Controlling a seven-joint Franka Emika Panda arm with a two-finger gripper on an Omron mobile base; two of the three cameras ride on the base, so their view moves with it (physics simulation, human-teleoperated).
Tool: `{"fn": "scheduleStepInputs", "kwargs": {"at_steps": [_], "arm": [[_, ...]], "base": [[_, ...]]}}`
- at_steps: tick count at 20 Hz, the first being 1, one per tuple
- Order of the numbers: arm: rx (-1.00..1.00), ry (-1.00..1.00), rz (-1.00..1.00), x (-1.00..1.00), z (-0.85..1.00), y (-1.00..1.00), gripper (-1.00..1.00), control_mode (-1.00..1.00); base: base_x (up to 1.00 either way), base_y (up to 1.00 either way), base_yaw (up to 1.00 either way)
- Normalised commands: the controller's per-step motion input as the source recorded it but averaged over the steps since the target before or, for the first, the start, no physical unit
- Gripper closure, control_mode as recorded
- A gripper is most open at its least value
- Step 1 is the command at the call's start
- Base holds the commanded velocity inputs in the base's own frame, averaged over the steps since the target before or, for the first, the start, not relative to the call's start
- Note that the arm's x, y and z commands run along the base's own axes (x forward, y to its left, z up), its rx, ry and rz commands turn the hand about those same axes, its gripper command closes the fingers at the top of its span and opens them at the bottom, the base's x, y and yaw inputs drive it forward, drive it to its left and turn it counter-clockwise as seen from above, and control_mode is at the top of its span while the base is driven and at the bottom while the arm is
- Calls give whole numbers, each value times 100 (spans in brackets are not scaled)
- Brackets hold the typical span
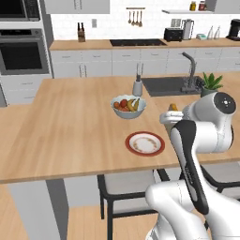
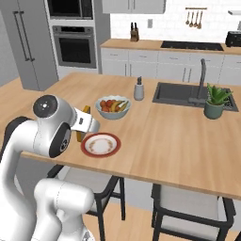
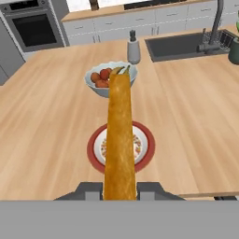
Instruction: Start the toaster. Once the lever pops up, take the bread to the plate on the dining counter.
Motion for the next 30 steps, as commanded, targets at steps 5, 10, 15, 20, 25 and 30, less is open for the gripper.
{"fn": "scheduleStepInputs", "kwargs": {"at_steps": [5,10,15,20,25,30], "arm": [[0,0,0,0,0,0,100,100],[0,0,0,0,0,0,100,100],[0,0,0,0,0,0,100,-100],[0,0,0,0,0,0,100,-100],[0,0,0,0,0,0,100,-100],[4,5,5,18,-14,6,100,-100]], "base": [[3,0,0],[0,0,0],[0,0,0],[0,0,0],[0,0,0],[0,0,0]]}}
